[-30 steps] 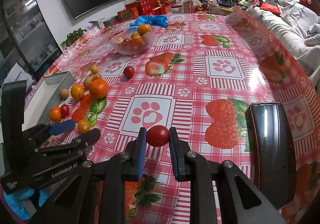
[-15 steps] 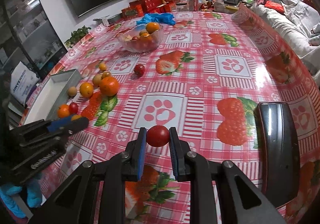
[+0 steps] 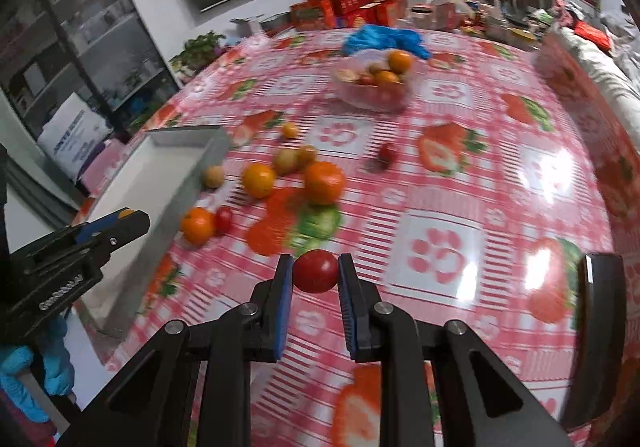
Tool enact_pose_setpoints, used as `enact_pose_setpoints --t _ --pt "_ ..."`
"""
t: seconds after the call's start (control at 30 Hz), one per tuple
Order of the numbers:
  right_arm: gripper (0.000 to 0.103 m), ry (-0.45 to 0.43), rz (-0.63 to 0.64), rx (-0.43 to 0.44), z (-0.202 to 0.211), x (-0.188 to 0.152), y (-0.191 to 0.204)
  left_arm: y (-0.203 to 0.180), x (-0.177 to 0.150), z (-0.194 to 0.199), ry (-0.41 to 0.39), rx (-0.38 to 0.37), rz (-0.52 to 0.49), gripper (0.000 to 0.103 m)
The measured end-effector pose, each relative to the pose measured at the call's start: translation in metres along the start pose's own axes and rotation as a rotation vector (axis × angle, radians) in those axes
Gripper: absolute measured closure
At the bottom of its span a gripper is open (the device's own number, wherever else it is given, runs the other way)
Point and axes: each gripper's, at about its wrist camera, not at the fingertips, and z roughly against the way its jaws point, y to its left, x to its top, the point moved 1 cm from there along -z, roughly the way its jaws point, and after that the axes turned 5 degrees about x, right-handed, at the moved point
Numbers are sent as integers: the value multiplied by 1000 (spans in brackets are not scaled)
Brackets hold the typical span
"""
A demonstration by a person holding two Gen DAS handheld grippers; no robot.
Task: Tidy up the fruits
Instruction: 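Carry both tomatoes into the white tray and open both tools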
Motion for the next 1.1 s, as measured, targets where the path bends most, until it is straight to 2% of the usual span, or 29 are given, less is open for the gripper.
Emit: enact_pose_setpoints --t 0.3,0.63,0.8,1.1 --pt "79 51 101 90 -26 22 71 74 -9 -2 -7 136 69 79" --pt "79 142 227 166 -69 30 152 126 -28 -12 37 211 121 79" --pt "79 188 257 174 -89 25 172 142 -37 -18 58 218 142 79" --pt "77 246 265 164 -111 20 180 150 -45 -27 79 221 146 79"
